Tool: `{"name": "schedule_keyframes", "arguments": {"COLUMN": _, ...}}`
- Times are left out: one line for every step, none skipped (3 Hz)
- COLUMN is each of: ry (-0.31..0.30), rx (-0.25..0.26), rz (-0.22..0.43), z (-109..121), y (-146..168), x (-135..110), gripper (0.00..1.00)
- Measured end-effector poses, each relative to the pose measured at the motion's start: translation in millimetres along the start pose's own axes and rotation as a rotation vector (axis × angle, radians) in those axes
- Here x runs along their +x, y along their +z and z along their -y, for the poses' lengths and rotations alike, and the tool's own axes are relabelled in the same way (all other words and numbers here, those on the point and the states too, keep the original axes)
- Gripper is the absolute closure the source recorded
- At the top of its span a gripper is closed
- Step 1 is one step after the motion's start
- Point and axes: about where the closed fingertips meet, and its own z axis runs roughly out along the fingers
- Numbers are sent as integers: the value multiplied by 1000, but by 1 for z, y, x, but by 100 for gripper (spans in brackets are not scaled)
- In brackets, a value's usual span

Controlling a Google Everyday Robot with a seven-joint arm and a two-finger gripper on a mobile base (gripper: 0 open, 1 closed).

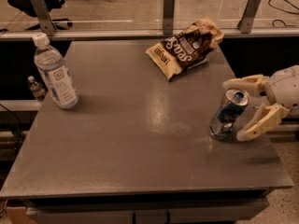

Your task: Move redbull can near blue plastic bottle

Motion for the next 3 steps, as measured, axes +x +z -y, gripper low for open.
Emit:
{"name": "schedule_keyframes", "arguments": {"ry": 16, "rx": -16, "rz": -5, "z": 0, "y": 5, "x": 2, "gripper": 43}}
{"name": "schedule_keyframes", "arguments": {"ry": 47, "rx": -24, "rz": -33, "z": 2, "y": 10, "x": 5, "gripper": 64}}
{"name": "schedule_keyframes", "arguments": {"ry": 76, "rx": -24, "rz": -61, "z": 5, "y": 12, "x": 4, "gripper": 87}}
